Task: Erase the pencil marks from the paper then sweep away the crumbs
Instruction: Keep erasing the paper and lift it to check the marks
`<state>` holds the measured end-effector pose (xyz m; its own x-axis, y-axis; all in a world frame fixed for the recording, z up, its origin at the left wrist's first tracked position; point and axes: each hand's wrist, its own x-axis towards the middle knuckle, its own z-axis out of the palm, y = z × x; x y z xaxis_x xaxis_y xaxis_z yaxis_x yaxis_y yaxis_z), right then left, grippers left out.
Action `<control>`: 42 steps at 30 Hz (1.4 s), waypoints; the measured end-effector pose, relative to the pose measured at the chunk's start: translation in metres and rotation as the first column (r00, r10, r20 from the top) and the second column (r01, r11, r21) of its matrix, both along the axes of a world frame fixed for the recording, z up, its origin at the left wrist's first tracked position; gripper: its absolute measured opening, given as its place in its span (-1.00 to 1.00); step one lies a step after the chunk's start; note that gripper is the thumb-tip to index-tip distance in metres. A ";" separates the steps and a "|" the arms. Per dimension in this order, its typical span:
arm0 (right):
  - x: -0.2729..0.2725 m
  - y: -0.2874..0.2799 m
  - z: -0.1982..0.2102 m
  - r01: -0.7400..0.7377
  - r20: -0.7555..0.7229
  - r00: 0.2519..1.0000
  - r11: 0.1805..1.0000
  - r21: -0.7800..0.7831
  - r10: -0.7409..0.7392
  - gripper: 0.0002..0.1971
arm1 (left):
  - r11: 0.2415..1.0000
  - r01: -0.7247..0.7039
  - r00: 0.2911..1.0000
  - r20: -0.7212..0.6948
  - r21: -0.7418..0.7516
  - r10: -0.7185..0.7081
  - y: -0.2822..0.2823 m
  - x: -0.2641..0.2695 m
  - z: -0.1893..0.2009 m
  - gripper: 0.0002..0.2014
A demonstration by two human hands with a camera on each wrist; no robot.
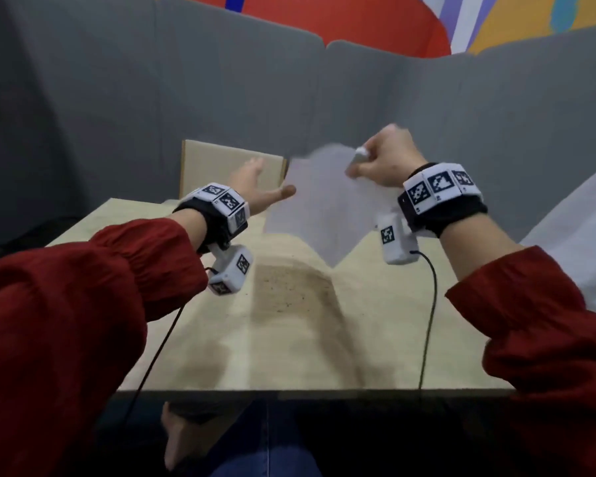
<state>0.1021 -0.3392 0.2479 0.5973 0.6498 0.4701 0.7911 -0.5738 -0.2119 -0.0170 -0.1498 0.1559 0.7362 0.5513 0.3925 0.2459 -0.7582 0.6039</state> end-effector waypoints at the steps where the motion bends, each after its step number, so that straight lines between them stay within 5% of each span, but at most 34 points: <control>1: -0.002 -0.002 0.009 -0.006 -0.012 1.000 0.998 0.060 0.007 -0.79 | 1.000 0.015 0.999 0.046 -0.018 -0.014 -0.002 0.001 0.005 -0.06; 3: -0.003 -0.005 0.020 -0.033 -0.041 0.998 0.991 0.132 0.039 -0.78 | 0.992 0.085 0.984 0.162 -0.088 -0.070 -0.003 0.002 0.012 -0.14; 5: 0.001 -0.005 0.024 -0.054 -0.086 0.994 0.985 0.164 0.069 -0.75 | 0.970 0.153 0.957 0.273 -0.192 -0.097 -0.003 0.002 0.018 -0.42; 7: 0.001 -0.005 0.024 -0.074 -0.093 0.992 0.984 0.165 0.090 -0.70 | 0.958 0.146 0.947 0.315 -0.246 -0.063 -0.003 0.003 0.025 -0.71; 10: -0.001 -0.008 0.027 -0.191 -0.149 0.964 0.962 0.194 0.222 -0.75 | 0.964 0.113 0.949 0.314 -0.242 -0.033 -0.003 0.004 0.038 -0.84; 14: -0.016 -0.007 0.027 -0.329 -0.237 0.889 0.906 0.267 0.393 -0.87 | 0.979 0.107 0.969 0.240 -0.173 -0.064 -0.010 0.006 0.053 -0.82; 22: 0.001 -0.013 0.024 -0.169 -0.328 0.884 0.881 0.442 0.334 -0.81 | 0.967 0.178 0.965 0.227 -0.183 -0.135 -0.009 0.003 0.061 -0.77; 26: 0.024 -0.017 0.024 -0.004 -0.237 0.961 0.861 0.508 0.145 -0.75 | 0.959 0.114 0.953 0.302 -0.259 -0.032 -0.006 -0.001 0.062 -0.71; 29: 0.032 -0.020 0.020 0.102 -0.080 0.995 0.769 0.631 -0.066 -0.76 | 0.934 0.097 0.916 0.398 -0.344 0.051 0.000 0.000 0.060 -0.65; 31: 0.035 -0.019 0.013 0.163 -0.131 0.986 0.727 0.667 -0.101 -0.77 | 0.913 0.076 0.891 0.438 -0.400 0.118 0.011 0.006 0.056 -0.74; 36: 0.049 -0.007 -0.014 0.197 -0.437 0.878 0.684 0.703 0.195 -0.80 | 0.822 0.163 0.807 0.553 -0.546 0.207 0.019 0.012 0.041 -0.81; 39: 0.047 -0.003 -0.032 0.135 -0.432 0.848 0.663 0.736 0.308 -0.93 | 0.795 0.212 0.802 0.566 -0.569 0.192 0.017 0.011 0.036 -0.76; 42: 0.044 0.000 -0.040 0.095 -0.437 0.837 0.699 0.709 0.330 -0.83 | 0.764 0.241 0.786 0.582 -0.599 0.208 0.019 0.013 0.029 -0.78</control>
